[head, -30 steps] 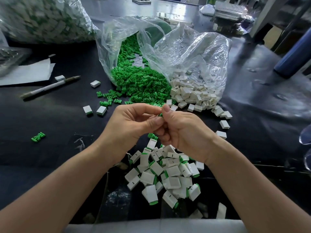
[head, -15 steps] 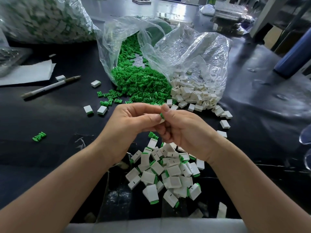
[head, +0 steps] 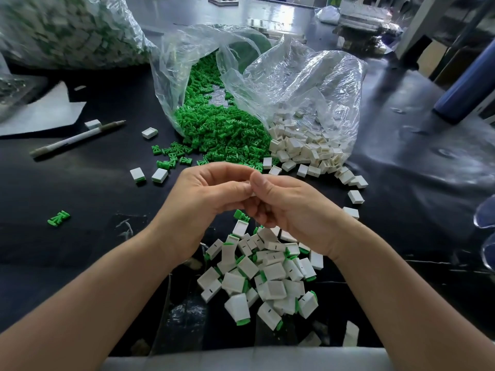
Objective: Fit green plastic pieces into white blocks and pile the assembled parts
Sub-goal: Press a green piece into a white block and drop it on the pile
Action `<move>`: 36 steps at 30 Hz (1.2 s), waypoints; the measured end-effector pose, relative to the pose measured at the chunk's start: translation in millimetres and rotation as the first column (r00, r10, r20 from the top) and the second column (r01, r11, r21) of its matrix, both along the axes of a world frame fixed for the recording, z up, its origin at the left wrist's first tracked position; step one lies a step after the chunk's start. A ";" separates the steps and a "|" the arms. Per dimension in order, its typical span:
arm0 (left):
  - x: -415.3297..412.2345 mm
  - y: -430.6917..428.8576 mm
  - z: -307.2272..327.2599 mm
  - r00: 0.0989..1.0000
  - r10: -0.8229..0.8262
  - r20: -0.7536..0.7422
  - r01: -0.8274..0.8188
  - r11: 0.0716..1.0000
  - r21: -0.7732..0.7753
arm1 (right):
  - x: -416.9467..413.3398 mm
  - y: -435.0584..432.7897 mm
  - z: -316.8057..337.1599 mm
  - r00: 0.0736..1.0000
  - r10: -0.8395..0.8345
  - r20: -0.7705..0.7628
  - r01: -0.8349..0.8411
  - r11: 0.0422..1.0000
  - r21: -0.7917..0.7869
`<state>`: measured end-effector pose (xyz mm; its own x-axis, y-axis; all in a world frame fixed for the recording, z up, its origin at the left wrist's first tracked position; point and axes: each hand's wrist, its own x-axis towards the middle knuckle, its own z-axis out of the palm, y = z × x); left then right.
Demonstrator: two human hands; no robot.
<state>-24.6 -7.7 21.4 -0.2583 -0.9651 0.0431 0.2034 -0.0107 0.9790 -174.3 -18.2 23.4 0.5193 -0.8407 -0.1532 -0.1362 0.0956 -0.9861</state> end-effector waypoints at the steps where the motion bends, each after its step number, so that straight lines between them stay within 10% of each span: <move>1: 0.2 -0.5 -0.3 1.000 0.000 0.013 0.000 1.000 0.003 | -0.4 -0.2 0.2 1.000 -0.004 -0.002 0.004 1.000 -0.007; 36: 0.2 -3.4 -8.1 0.997 0.081 -0.006 -0.080 0.993 0.085 | 8.5 4.8 -7.7 0.989 -0.135 0.066 0.136 0.991 -0.003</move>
<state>-24.4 -11.1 13.4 -0.1799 -0.9830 -0.0378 0.2159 -0.0769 0.9734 -165.8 -13.4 15.7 0.4091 -0.9051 -0.1159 -0.0577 0.1010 -0.9932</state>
